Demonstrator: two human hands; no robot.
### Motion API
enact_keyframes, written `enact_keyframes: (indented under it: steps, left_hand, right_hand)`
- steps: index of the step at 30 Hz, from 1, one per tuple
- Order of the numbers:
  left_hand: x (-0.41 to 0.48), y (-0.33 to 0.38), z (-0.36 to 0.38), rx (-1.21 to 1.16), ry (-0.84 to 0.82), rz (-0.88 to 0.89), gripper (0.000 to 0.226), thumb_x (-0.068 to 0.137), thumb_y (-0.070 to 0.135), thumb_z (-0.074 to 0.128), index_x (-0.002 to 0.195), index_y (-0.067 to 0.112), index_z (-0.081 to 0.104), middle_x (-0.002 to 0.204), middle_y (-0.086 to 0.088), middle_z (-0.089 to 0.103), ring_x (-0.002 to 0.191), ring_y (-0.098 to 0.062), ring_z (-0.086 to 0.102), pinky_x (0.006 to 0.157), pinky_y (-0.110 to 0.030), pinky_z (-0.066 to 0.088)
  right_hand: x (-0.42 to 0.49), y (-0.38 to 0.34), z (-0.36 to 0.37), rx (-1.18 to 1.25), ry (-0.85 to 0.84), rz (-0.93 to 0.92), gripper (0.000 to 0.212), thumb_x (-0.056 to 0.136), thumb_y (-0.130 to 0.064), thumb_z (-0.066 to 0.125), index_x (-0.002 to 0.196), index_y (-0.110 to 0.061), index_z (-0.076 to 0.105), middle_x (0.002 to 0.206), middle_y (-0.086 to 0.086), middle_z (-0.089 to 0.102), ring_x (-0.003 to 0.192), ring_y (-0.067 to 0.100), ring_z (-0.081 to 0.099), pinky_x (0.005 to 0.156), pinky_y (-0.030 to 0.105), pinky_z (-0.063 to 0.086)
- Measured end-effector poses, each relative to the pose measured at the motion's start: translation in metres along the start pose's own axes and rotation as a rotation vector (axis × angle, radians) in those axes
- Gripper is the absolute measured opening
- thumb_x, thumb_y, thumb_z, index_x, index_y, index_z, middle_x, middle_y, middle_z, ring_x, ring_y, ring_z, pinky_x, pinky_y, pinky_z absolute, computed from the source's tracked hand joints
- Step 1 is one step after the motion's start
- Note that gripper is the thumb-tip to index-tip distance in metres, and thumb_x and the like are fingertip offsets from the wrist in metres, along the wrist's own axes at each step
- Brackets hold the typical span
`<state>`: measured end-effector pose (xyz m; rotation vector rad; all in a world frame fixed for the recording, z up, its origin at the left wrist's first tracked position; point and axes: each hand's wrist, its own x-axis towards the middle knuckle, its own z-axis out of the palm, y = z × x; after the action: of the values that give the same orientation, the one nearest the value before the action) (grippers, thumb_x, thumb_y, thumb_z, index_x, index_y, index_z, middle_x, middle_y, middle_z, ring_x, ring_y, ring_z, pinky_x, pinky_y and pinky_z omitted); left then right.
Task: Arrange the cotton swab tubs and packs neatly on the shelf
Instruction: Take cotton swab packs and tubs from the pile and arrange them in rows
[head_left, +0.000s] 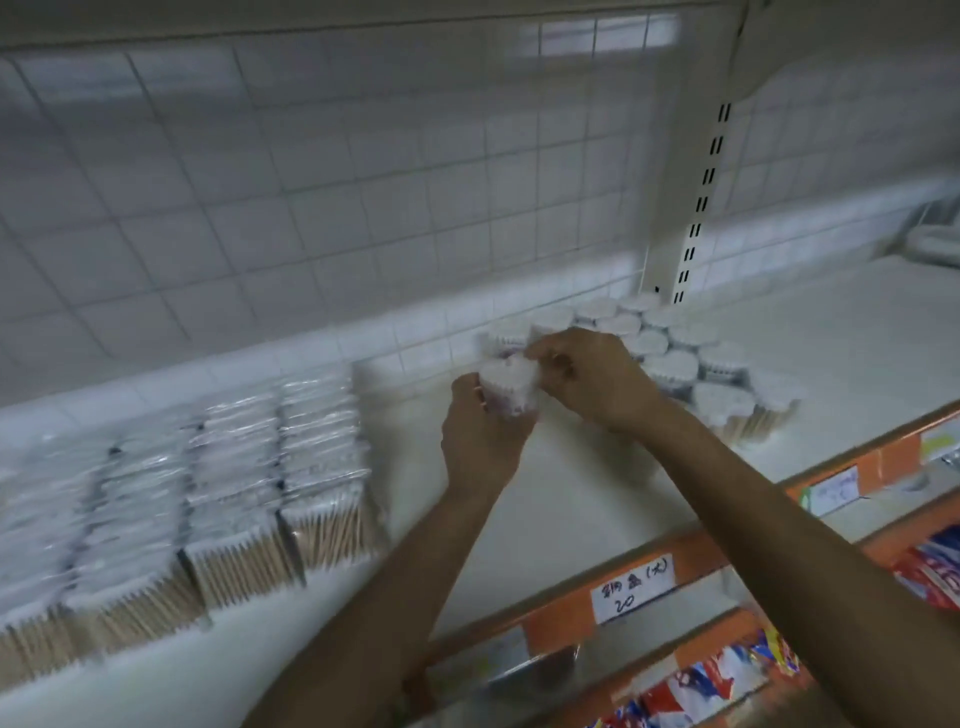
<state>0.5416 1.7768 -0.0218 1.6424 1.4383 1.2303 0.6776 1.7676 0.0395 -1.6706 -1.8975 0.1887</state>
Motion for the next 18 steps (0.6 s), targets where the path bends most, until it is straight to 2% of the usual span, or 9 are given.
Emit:
enact_keyframes:
  steps: [2, 5, 7, 10, 13, 18]
  left_hand:
    - [0.008, 0.0, 0.015, 0.035, -0.003, -0.032, 0.058, 0.065, 0.041, 0.079, 0.11, 0.018, 0.051, 0.107, 0.002, 0.064, 0.096, -0.016, 0.063, 0.084, -0.032, 0.051]
    - [0.023, 0.0, 0.031, 0.085, -0.001, -0.099, 0.052, 0.071, 0.033, 0.079, 0.11, 0.019, 0.048, 0.104, 0.003, 0.062, 0.095, -0.018, 0.062, 0.084, -0.031, 0.05]
    - [0.031, -0.002, 0.041, 0.123, 0.006, -0.129, 0.052, 0.071, 0.033, 0.079, 0.109, 0.019, 0.047, 0.103, 0.003, 0.062, 0.094, -0.019, 0.063, 0.083, -0.033, 0.051]
    - [0.04, -0.009, 0.055, 0.176, 0.024, -0.159, 0.051, 0.07, 0.036, 0.079, 0.106, 0.02, 0.046, 0.103, 0.001, 0.063, 0.095, -0.022, 0.063, 0.084, -0.035, 0.051]
    - [0.046, -0.012, 0.064, 0.209, 0.034, -0.129, 0.057, 0.069, 0.039, 0.079, 0.11, 0.018, 0.046, 0.105, -0.002, 0.064, 0.096, -0.024, 0.064, 0.084, -0.04, 0.052]
    - [0.055, -0.012, 0.072, 0.239, 0.025, -0.097, 0.063, 0.071, 0.038, 0.079, 0.118, 0.013, 0.045, 0.109, -0.005, 0.062, 0.096, -0.025, 0.061, 0.08, -0.036, 0.049]
  right_hand:
    - [0.016, 0.013, -0.006, -0.135, -0.103, -0.03, 0.035, 0.087, -0.01, 0.057, 0.121, -0.014, 0.062, 0.128, 0.006, 0.059, 0.113, 0.022, 0.056, 0.092, 0.017, 0.034]
    - [0.036, 0.027, -0.01, -0.201, -0.187, -0.095, 0.035, 0.087, -0.012, 0.054, 0.122, -0.015, 0.061, 0.13, 0.004, 0.057, 0.118, 0.021, 0.051, 0.099, 0.026, 0.035]
    - [0.046, 0.033, -0.011, -0.21, -0.215, -0.134, 0.033, 0.087, -0.013, 0.054, 0.119, -0.014, 0.062, 0.127, 0.004, 0.058, 0.117, 0.021, 0.05, 0.1, 0.029, 0.036]
    - [0.06, 0.045, -0.01, -0.25, -0.241, -0.164, 0.024, 0.086, -0.013, 0.056, 0.108, -0.009, 0.066, 0.116, 0.005, 0.064, 0.107, 0.022, 0.055, 0.094, 0.034, 0.043]
    - [0.071, 0.056, -0.01, -0.219, -0.274, -0.165, 0.03, 0.085, -0.012, 0.056, 0.114, -0.014, 0.066, 0.119, 0.002, 0.063, 0.109, 0.019, 0.055, 0.094, 0.03, 0.043]
    - [0.079, 0.068, -0.008, -0.178, -0.314, -0.139, 0.039, 0.082, -0.008, 0.058, 0.12, -0.017, 0.063, 0.124, 0.004, 0.06, 0.111, 0.02, 0.055, 0.092, 0.027, 0.042]
